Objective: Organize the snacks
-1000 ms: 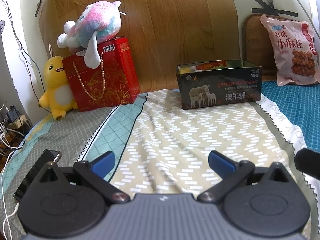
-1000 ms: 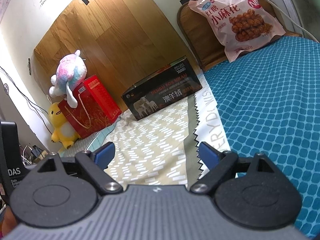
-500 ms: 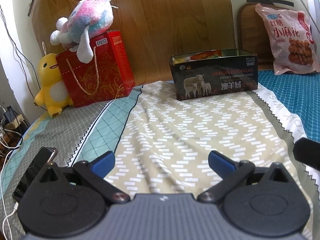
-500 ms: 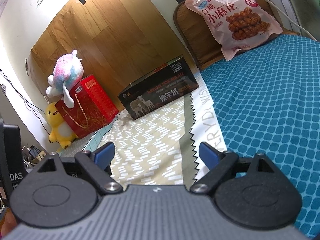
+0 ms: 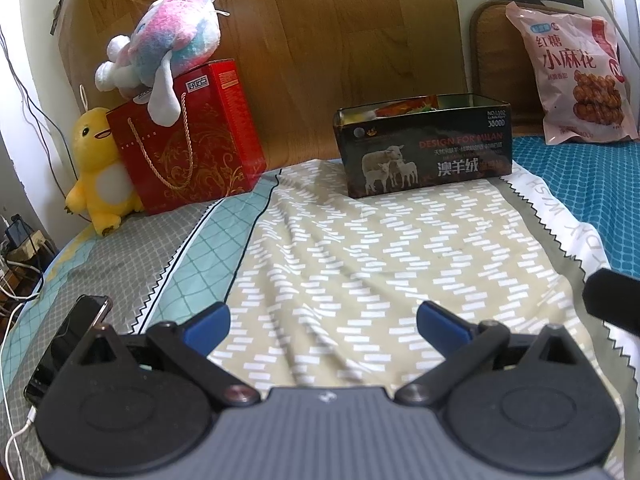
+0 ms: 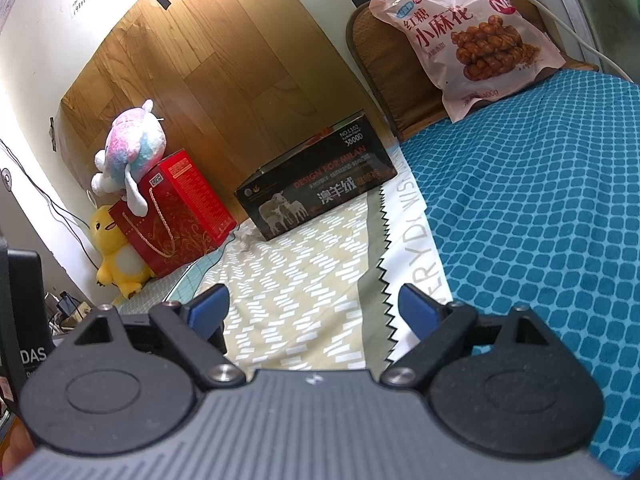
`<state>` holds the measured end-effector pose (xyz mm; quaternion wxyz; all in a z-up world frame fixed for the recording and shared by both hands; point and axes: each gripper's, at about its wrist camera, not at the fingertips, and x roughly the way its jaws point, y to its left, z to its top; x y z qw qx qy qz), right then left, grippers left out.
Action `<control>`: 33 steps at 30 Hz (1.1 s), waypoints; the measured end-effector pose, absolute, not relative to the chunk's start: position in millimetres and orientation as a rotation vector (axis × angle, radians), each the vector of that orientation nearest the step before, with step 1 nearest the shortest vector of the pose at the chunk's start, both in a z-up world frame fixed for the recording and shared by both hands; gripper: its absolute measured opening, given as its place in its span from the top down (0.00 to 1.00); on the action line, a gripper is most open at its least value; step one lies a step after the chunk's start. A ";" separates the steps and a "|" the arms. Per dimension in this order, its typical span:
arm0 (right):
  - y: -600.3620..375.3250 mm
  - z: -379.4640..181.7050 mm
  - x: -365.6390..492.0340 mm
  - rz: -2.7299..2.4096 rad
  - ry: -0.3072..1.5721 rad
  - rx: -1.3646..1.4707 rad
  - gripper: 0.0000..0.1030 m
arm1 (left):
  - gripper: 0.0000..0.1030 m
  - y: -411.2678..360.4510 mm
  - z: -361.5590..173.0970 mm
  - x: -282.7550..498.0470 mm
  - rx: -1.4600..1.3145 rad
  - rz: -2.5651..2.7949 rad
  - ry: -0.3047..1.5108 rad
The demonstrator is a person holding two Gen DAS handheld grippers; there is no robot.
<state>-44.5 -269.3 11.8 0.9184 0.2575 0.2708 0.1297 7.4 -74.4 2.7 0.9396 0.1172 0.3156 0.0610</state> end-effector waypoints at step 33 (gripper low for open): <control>-270.7 10.1 -42.8 0.263 0.562 0.532 0.09 | 0.00 -74.3 -1.1 10.6 0.209 0.088 0.687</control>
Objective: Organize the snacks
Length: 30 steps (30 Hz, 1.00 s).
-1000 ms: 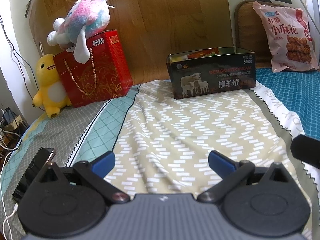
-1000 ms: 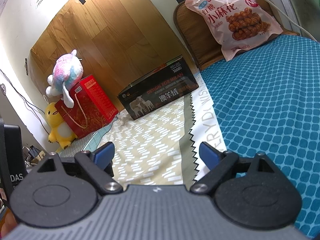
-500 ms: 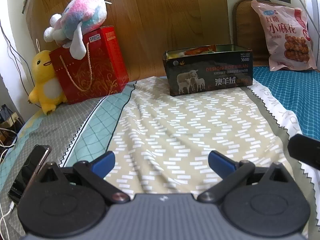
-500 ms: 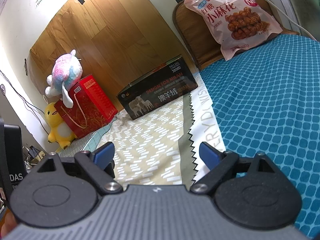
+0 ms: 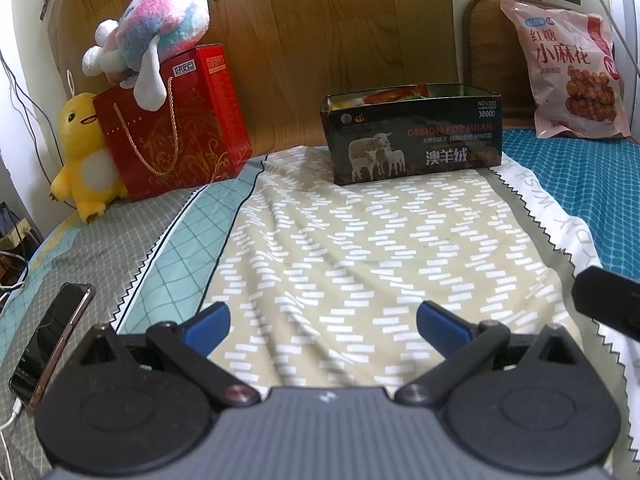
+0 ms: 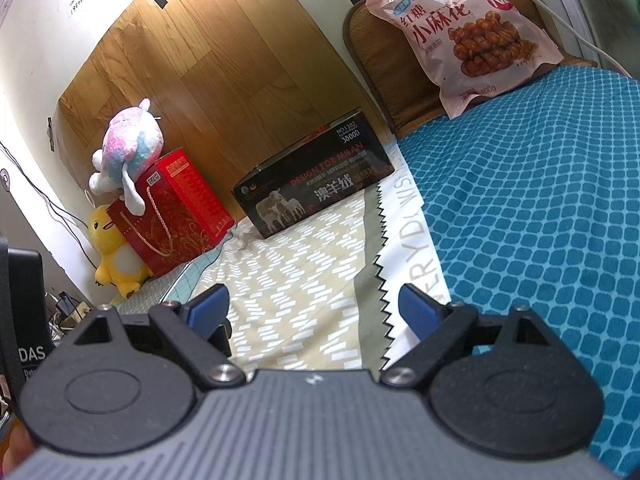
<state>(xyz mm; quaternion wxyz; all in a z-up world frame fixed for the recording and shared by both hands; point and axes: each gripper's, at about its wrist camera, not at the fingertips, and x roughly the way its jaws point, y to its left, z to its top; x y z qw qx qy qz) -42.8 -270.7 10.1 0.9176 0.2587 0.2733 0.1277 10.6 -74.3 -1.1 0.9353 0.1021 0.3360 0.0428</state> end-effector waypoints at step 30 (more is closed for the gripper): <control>-270.8 9.1 -43.8 0.261 0.561 0.524 0.09 | 0.00 -74.3 -4.2 14.3 0.185 0.068 0.695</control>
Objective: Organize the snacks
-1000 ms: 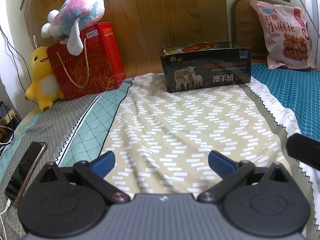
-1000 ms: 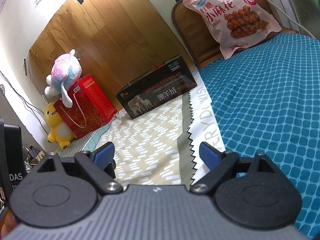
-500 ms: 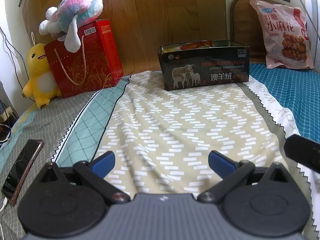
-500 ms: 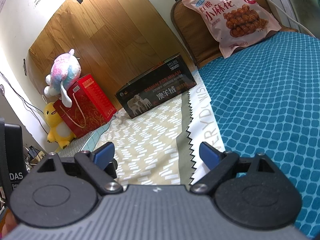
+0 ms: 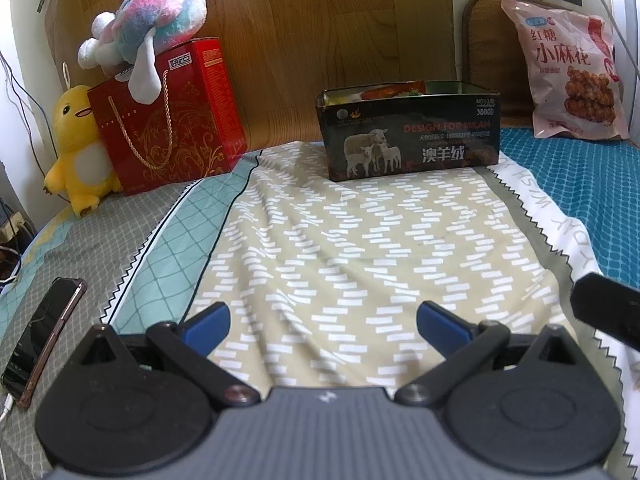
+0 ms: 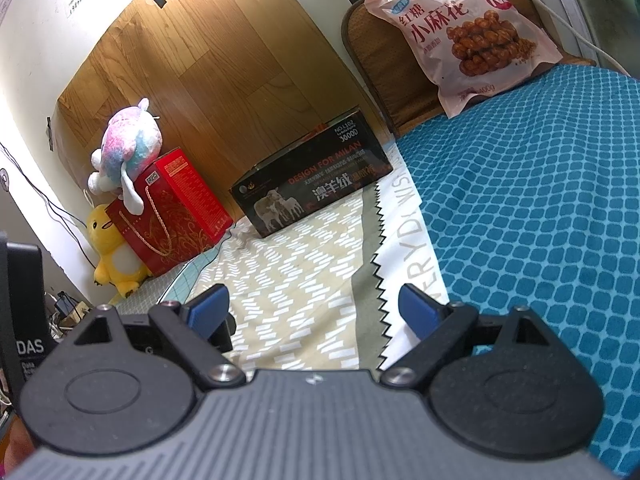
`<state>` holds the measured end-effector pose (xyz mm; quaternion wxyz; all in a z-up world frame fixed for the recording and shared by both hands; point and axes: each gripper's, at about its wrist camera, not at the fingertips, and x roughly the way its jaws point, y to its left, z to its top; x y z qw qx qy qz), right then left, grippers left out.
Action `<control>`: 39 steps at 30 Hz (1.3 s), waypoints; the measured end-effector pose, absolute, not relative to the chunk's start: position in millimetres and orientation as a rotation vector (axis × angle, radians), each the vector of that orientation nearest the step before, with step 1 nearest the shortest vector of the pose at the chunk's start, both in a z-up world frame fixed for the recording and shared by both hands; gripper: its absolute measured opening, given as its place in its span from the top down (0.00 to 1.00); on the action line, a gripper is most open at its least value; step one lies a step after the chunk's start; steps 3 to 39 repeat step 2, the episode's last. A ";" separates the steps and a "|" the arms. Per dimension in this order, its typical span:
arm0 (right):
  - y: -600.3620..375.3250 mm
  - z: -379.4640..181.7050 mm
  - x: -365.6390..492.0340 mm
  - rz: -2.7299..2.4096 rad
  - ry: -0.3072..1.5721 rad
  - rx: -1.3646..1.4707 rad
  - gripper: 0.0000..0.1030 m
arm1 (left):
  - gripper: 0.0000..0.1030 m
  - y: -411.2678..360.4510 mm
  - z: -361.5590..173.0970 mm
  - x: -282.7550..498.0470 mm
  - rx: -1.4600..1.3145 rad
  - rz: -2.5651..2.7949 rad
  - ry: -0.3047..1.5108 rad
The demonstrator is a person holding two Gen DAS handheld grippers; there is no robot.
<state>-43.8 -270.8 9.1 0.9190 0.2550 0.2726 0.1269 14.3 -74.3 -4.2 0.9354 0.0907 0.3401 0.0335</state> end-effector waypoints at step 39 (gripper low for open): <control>-271.2 11.0 -45.1 0.259 0.551 0.510 0.09 | 0.00 -73.6 -2.5 14.2 0.173 0.044 0.691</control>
